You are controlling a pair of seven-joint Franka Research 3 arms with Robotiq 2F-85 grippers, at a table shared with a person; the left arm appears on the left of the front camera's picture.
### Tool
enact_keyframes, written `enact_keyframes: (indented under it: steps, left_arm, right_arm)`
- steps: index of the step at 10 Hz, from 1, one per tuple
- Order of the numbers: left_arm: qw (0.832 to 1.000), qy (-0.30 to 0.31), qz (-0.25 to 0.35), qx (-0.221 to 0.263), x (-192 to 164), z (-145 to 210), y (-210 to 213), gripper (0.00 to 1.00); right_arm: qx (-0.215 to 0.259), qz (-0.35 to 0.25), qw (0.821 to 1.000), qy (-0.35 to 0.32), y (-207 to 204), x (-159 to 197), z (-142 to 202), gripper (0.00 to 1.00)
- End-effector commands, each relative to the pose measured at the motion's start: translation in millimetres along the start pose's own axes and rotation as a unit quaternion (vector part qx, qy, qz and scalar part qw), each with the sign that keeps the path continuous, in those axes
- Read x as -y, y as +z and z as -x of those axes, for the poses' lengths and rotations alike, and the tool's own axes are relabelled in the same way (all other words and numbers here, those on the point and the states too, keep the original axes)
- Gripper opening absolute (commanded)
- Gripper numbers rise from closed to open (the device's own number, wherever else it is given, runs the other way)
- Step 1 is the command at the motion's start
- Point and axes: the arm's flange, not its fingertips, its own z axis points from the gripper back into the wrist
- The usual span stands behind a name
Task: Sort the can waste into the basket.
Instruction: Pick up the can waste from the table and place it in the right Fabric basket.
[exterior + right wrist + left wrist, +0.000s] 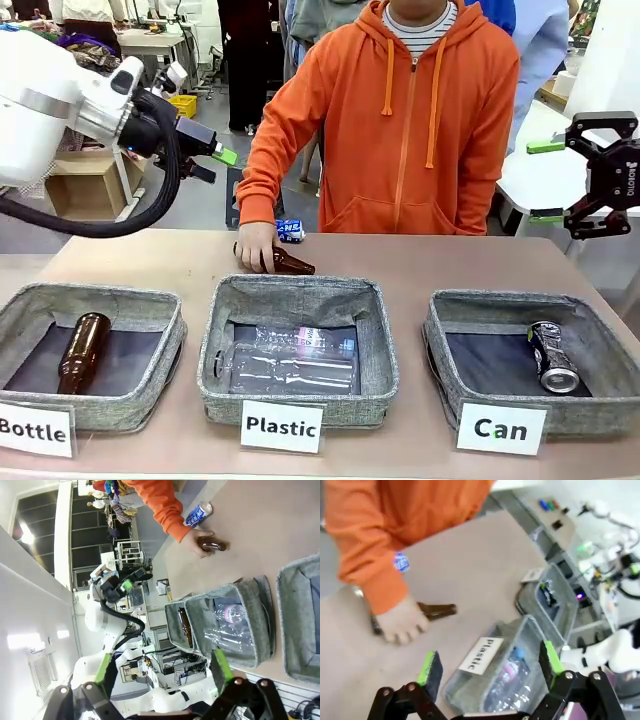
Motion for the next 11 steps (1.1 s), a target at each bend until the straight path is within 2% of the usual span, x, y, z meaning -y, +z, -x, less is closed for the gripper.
enact_keyframes:
  steps: [1,2,3,4,6,7,9,11]
  left_arm:
    - [0.998,0.036,0.048,0.024,-6,11,95,1.00]
    - [0.996,0.049,0.023,0.075,-9,39,162,1.00]
    - [0.992,0.037,0.032,0.115,-4,72,222,1.00]
    - [0.990,0.033,0.039,0.128,-3,112,271,1.00]
    - [0.977,0.055,0.015,0.203,-2,171,337,1.00]
    - [0.971,0.057,0.021,0.231,-3,189,360,1.00]
    - [0.968,0.051,0.026,0.244,-7,203,362,1.00]
    - [0.976,0.036,0.029,0.215,-4,178,340,1.00]
  right_arm:
    - [-0.004,-0.013,1.000,-0.009,-1,-3,1,1.00]
    - [-0.004,-0.013,1.000,-0.009,-1,-3,1,1.00]
    - [-0.004,-0.013,1.000,-0.009,-1,-3,1,1.00]
    - [-0.004,-0.013,1.000,-0.009,-1,-3,1,1.00]
    - [-0.004,-0.013,1.000,-0.009,-1,-3,1,1.00]
    - [-0.004,-0.013,1.000,-0.009,-1,-3,1,1.00]
    - [-0.004,-0.013,1.000,-0.009,-1,-3,1,1.00]
    - [-0.004,-0.013,1.000,-0.009,-1,-3,1,1.00]
